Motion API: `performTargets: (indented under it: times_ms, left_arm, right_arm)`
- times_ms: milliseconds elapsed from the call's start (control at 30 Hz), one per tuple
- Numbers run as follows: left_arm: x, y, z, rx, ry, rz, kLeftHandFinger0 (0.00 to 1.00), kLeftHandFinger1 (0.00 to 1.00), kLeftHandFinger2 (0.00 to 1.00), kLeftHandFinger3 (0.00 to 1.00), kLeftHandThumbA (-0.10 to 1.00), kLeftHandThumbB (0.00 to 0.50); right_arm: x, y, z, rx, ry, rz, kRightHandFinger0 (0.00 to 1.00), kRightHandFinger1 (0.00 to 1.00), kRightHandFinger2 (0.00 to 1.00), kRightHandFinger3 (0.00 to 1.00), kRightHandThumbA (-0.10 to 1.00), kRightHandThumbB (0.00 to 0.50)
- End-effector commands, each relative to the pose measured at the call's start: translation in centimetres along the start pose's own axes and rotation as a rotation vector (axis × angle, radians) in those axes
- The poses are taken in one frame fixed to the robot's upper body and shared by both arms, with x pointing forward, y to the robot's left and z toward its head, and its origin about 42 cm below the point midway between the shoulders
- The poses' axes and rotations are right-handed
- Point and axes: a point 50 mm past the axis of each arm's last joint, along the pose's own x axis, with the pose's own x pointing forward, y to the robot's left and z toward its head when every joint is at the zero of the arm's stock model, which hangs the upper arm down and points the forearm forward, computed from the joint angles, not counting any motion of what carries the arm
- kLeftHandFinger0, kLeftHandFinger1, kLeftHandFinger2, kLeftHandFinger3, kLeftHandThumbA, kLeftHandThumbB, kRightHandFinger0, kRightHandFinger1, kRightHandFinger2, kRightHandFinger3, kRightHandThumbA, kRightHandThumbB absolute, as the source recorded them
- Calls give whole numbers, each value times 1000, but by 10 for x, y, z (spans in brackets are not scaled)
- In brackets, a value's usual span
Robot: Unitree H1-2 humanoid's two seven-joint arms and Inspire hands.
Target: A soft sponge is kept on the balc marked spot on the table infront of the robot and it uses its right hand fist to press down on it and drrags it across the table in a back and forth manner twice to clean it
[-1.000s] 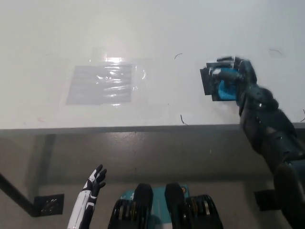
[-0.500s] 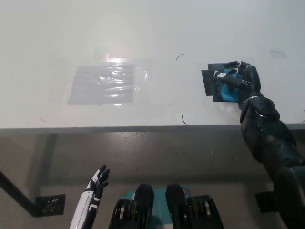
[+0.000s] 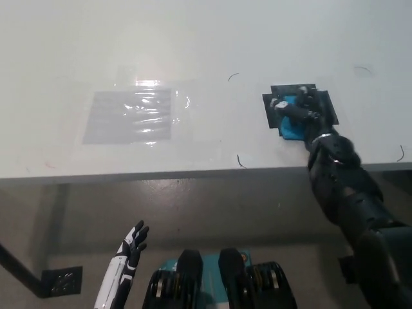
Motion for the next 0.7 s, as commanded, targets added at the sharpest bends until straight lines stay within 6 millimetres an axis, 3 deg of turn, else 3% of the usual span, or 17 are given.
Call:
performTargets:
  times_ms: [0,100,233,300,367,533,667]
  left_arm:
    - [3,4,8,7,-62,11,1000,1000,1000,1000,1000,54]
    - [4,4,8,3,-65,10,1000,1000,1000,1000,1000,53]
    - [5,4,7,-5,-67,8,1000,1000,1000,1000,1000,59]
    - [4,4,6,-5,-64,5,1000,1000,1000,1000,1000,69]
    - [4,3,7,-7,-67,5,1000,1000,1000,1000,1000,64]
    - [6,4,9,-3,-88,3,1000,1000,1000,1000,1000,39]
    - [7,6,10,6,-91,-1,1000,1000,1000,1000,1000,41]
  right_arm:
    - [-9,73,1,-13,-22,202,0,0,0,0,1000,166]
    - [-16,100,-1,-28,-32,264,0,0,0,0,1000,167]
    - [-25,131,-4,-115,-42,359,0,0,41,6,1000,206]
    - [-32,148,-7,-118,-33,399,0,0,44,16,1000,198]
    - [-37,162,-8,-155,-40,427,0,0,114,44,1000,170]
    - [-40,168,-10,-196,-54,446,0,0,134,73,1000,102]
    - [-36,154,-13,-188,-42,418,0,0,129,84,1000,114]
